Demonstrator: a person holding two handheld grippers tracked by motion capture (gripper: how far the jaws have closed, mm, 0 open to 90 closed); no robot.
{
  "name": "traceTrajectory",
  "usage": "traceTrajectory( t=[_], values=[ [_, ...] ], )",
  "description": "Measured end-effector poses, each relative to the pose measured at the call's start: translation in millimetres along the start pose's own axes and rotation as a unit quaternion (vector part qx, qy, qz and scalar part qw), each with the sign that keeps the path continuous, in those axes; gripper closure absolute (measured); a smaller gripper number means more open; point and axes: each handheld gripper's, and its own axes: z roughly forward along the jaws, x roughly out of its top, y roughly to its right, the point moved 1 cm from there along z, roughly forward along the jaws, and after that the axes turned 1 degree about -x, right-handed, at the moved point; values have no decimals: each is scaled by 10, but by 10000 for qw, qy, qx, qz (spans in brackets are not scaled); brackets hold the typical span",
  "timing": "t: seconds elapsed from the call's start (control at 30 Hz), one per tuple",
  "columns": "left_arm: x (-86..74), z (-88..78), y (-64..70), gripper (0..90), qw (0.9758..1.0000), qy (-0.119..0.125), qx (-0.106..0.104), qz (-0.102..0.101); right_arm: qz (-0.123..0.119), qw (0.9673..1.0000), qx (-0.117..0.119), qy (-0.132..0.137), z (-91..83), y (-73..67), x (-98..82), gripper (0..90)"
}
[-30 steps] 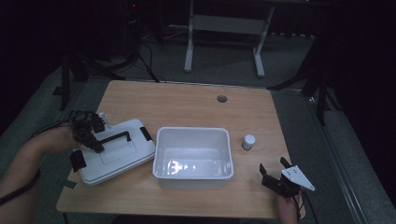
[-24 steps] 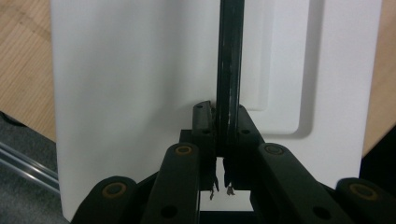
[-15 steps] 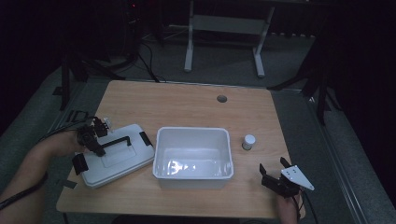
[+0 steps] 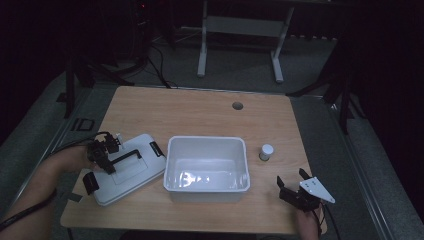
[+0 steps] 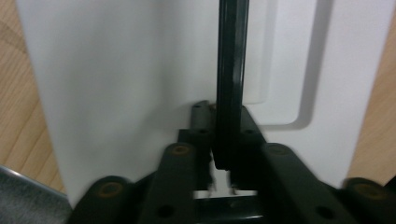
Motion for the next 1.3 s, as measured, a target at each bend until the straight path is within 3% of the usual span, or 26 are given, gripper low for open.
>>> traceTrajectory(
  t=[0.07, 0.13, 0.23, 0.3, 0.47, 0.7, 0.8, 1.0, 1.1, 1.17, 1.2, 1.23, 1.27, 1.3],
  values=[
    [-3, -14, -16, 563, 9995, 97, -136, -259, -14, 10000, -9, -24, 2, -6, 5, 137],
    [-11, -29, -39, 354, 9987, 254, -54, -430, 41, 10000, 7, -5, -2, 10, 10, 138],
    [-39, -63, -49, 230, 9984, 412, -15, -380, 140, 9998, 132, -112, 8, 30, 21, 138],
    [-52, -79, -48, 155, 9982, 479, 3, -352, 52, 9996, 173, -236, 28, 33, 34, 138],
    [-72, -94, -21, 68, 9979, 500, 249, -315, 75, 9982, 336, -493, 49, 66, 66, 144],
    [-131, -127, -6, 62, 9971, 689, 199, -266, 197, 9949, 646, -746, 20, 136, 42, 144],
    [-160, -159, -20, 62, 9962, 753, 335, -276, 181, 9930, 783, -864, 36, 147, 53, 144],
    [-184, -182, -7, 62, 9965, 704, 391, -223, 56, 9875, 857, -1321, 100, 184, 77, 144],
    [-197, -173, -4, 62, 9966, 670, 432, -215, 51, 9805, 1054, -1660, 147, 214, 112, 137],
    [-197, -173, -4, 62, 9966, 670, 432, -215, 76, 9787, 1092, -1737, 157, 219, 120, 137],
    [-214, -175, -1, 62, 9967, 621, 463, -230, 119, 9736, 1190, -1942, 185, 228, 148, 130],
    [-214, -175, -1, 62, 9967, 621, 463, -230, 119, 9736, 1190, -1942, 185, 228, 148, 130],
    [-221, -186, -3, 62, 9968, 616, 457, -217, 30, 9672, 1228, -2224, 222, 216, 175, 130],
    [-225, -193, 1, 63, 9967, 622, 473, -219, -3, 9650, 1237, -2311, 236, 214, 183, 130]
  ],
)
